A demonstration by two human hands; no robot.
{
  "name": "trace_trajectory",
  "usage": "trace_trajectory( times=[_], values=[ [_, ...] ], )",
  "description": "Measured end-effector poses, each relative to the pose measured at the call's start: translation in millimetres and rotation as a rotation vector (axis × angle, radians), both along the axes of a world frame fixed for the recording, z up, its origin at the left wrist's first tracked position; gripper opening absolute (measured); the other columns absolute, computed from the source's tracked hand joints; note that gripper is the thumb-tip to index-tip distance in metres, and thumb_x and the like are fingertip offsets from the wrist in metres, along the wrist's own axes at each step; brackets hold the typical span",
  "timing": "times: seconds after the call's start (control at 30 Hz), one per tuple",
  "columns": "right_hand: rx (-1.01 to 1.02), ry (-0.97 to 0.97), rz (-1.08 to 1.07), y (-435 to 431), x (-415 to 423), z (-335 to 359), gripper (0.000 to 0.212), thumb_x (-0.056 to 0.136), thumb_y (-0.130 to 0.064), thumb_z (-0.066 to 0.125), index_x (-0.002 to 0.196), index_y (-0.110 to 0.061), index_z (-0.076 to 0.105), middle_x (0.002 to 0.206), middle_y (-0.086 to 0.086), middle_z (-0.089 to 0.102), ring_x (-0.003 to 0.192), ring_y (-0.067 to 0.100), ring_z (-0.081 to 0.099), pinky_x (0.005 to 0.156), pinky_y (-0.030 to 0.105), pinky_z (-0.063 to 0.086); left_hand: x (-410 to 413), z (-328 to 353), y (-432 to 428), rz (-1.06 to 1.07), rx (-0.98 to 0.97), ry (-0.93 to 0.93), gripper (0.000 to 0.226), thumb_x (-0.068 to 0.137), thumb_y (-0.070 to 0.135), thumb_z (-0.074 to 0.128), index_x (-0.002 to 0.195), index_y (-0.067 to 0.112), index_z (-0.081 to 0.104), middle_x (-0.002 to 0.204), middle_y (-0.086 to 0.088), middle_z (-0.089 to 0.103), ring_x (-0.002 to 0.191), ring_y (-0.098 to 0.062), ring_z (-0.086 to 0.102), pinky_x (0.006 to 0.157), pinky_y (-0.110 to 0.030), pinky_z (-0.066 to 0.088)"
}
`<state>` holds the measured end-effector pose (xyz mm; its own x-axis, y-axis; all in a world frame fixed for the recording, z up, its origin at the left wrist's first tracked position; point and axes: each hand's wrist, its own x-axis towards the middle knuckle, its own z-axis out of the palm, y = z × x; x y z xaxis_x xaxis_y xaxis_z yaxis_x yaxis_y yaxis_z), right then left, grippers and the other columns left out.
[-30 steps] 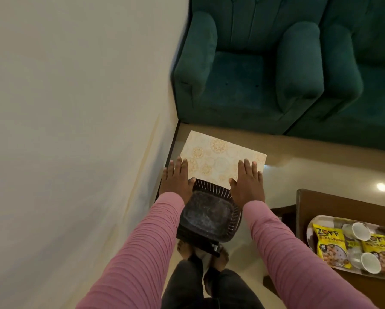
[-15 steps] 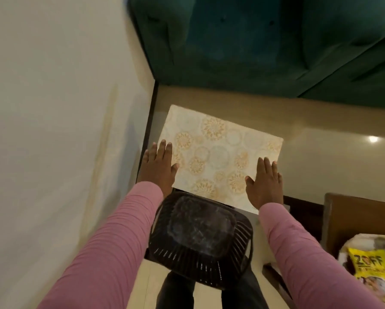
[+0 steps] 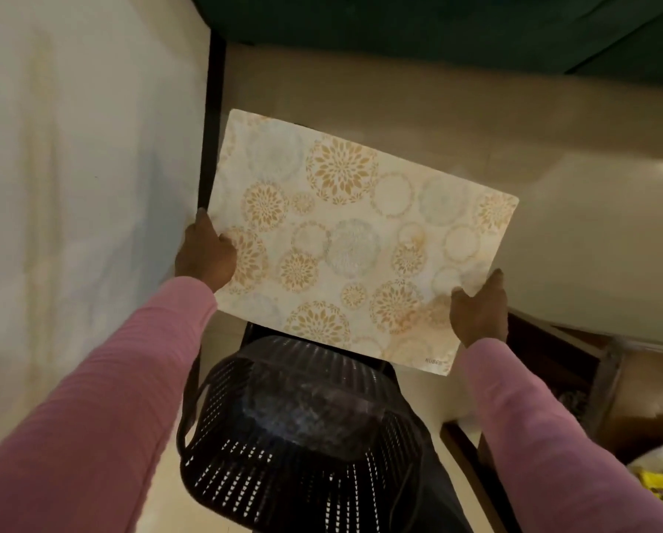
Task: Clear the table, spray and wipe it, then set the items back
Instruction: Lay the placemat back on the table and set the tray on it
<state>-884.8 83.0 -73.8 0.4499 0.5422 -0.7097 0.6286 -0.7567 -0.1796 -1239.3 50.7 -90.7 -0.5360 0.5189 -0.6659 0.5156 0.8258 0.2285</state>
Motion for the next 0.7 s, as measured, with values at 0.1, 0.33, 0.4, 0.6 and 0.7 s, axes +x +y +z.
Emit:
trace_trajectory(
  times=[0.1,0.33,0.4,0.6,0.7],
  values=[
    [0.009,-0.058,0.009,11,6,6,0.062,0.094,-0.01,0.049,0.15,-0.009,0.021,0.147,0.018,0.039,0.132,0.038,0.04,0.105,0.045,0.037,-3,6,9,0.101,-0.039,0.012,0.05,0.096,0.016,0.04,0.146,0.008,0.035,0.144,-0.019,0.039,0.127,-0.039,0.045,0.108,-0.044,0.037],
    [0.089,-0.14,0.011,18,12,8,0.04,0.091,-0.004,0.05,0.131,-0.007,0.054,0.123,0.016,0.062,0.111,0.036,0.058,0.084,0.034,0.045,-29,-3,7,0.14,-0.017,0.007,0.036,0.095,0.016,0.047,0.127,0.004,0.057,0.131,-0.018,0.057,0.114,-0.038,0.055,0.095,-0.039,0.044],
    [0.113,-0.136,0.014,18,11,10,0.034,0.09,-0.004,0.052,0.123,-0.006,0.06,0.117,0.015,0.065,0.104,0.034,0.061,0.076,0.029,0.04,-34,6,4,0.151,0.05,0.031,0.025,0.095,0.014,0.054,0.113,0.002,0.067,0.116,-0.014,0.065,0.1,-0.032,0.06,0.082,-0.032,0.044],
    [0.296,-0.12,0.052,37,1,79,0.027,0.091,-0.005,0.055,0.117,-0.007,0.064,0.11,0.015,0.068,0.101,0.035,0.062,0.079,0.032,0.044,-34,82,14,0.255,0.313,0.0,0.022,0.092,0.008,0.059,0.112,0.006,0.07,0.105,-0.007,0.066,0.092,-0.025,0.061,0.085,-0.034,0.05],
    [0.398,-0.135,0.033,40,5,134,0.028,0.09,-0.005,0.055,0.116,-0.009,0.066,0.11,0.015,0.069,0.099,0.035,0.062,0.081,0.034,0.046,-38,137,8,0.315,0.406,-0.059,0.022,0.093,0.007,0.057,0.111,0.009,0.071,0.105,-0.005,0.067,0.095,-0.025,0.063,0.089,-0.035,0.051]
  ],
)
